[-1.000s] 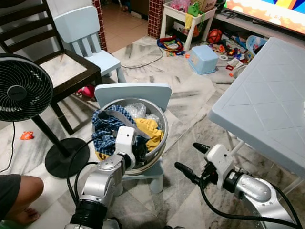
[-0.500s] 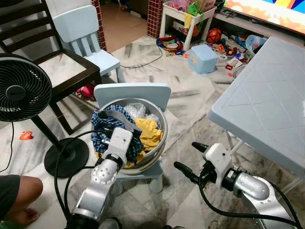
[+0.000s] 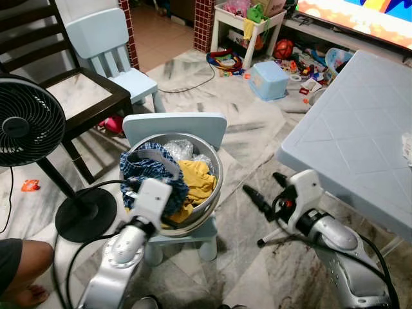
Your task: Hang hanger
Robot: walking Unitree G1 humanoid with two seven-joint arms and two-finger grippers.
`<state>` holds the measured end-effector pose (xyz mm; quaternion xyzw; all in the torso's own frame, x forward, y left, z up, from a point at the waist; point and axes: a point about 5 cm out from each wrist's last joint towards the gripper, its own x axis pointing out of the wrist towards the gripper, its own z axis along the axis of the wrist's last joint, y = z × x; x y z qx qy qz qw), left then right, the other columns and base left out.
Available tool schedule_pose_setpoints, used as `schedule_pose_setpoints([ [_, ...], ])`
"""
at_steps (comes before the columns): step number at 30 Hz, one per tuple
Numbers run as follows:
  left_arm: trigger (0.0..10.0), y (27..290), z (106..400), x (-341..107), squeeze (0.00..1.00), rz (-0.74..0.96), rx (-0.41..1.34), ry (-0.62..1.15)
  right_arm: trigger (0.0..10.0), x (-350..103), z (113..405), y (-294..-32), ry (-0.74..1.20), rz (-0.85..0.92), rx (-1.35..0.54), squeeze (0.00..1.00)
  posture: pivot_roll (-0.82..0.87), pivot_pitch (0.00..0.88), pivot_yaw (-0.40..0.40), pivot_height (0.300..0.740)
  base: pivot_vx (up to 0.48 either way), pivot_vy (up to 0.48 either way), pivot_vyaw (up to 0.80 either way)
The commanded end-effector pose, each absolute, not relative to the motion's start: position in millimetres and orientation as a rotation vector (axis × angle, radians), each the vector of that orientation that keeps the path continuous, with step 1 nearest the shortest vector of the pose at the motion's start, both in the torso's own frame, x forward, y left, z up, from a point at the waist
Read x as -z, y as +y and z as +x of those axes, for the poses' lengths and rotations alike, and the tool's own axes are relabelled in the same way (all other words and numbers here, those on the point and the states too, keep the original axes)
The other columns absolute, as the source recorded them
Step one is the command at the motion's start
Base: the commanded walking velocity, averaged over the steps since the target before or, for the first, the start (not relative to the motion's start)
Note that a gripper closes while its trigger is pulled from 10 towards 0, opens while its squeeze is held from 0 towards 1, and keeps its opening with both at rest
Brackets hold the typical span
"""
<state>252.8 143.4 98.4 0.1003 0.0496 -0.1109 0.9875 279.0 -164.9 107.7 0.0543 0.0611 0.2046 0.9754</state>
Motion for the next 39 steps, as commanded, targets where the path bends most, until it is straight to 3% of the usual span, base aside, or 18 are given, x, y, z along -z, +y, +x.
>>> schedule_pose_setpoints([
  [1, 0.0, 152.7, 244.0, -96.5, 0.00, 0.193, 0.140, 0.110, 10.0, -107.5, 284.6, -171.7, 0.082, 0.126, -0.278, 0.00, 0.13, 0.000, -0.036, 0.740, 0.000, 0.000, 0.00],
  [2, 0.0, 154.8, 241.9, -95.0, 0.00, 0.197, 0.131, 0.116, 10.0, -107.4, 286.0, -171.4, 0.074, 0.119, -0.252, 0.00, 0.13, 0.000, -0.033, 0.740, 0.000, 0.000, 0.00],
  [3, 1.5, 159.5, 240.7, -97.3, 0.00, 0.201, 0.113, 0.107, 10.0, -108.0, 287.8, -170.3, 0.066, 0.112, -0.227, 0.00, 0.13, 0.000, -0.028, 0.740, 0.000, 0.000, 0.00],
  [4, 1.5, 162.8, 240.2, -99.1, 0.00, 0.202, 0.101, 0.098, 10.0, -108.1, 288.8, -169.3, 0.063, 0.110, -0.213, 0.00, 0.13, 0.000, -0.028, 0.740, 0.000, 0.000, 0.00],
  [5, 3.9, 167.5, 241.4, -103.3, 0.00, 0.209, 0.084, 0.078, 10.0, -110.3, 289.2, -168.5, 0.041, 0.120, -0.202, 0.00, 0.13, 0.000, -0.027, 0.740, 0.000, 0.000, 0.00],
  [7, 4.5, 172.7, 244.3, -108.8, 0.00, 0.192, 0.067, 0.054, 10.0, -115.7, 288.3, -168.3, -0.009, 0.177, -0.191, 0.00, 0.14, 0.000, -0.030, 0.740, 0.000, 0.000, 0.00],
  [8, 6.9, 174.0, 245.5, -110.5, 0.00, 0.175, 0.063, 0.048, 10.0, -118.5, 287.5, -168.6, -0.033, 0.211, -0.189, 0.00, 0.14, 0.000, -0.030, 0.740, 0.000, 0.000, 0.00],
  [9, 6.9, 175.0, 247.0, -111.9, 0.00, 0.157, 0.056, 0.043, 10.0, -121.2, 286.9, -170.0, -0.060, 0.235, -0.178, 0.00, 0.14, 0.000, -0.033, 0.740, 0.000, 0.000, 0.00],
  [10, 10.0, 172.9, 248.8, -114.0, 0.00, 0.138, 0.081, 0.027, 10.0, -122.5, 287.0, -171.3, -0.074, 0.245, -0.165, 0.00, 0.13, 0.000, -0.032, 0.740, 0.000, 0.000, 0.00],
  [21, 10.0, 153.4, 267.9, -121.7, 0.00, 0.059, 0.029, -0.005, 10.0, -123.6, 291.6, -177.9, -0.078, 0.264, -0.062, 0.00, 0.12, 0.000, -0.050, 0.740, 0.000, 0.000, 0.00],
  [29, 10.0, 143.9, 271.4, -125.1, 0.00, 0.012, 0.091, -0.014, 10.0, -123.4, 294.0, -172.8, -0.065, 0.278, -0.077, 0.00, 0.12, 0.000, -0.045, 0.740, 0.000, 0.000, 0.00],
  [39, 10.0, 133.2, 273.0, -125.3, 0.00, -0.031, 0.093, -0.017, 10.0, -121.6, 290.7, -178.1, -0.045, 0.260, -0.081, 0.00, 0.10, 0.000, -0.061, 0.740, 0.000, 0.000, -0.53],
])
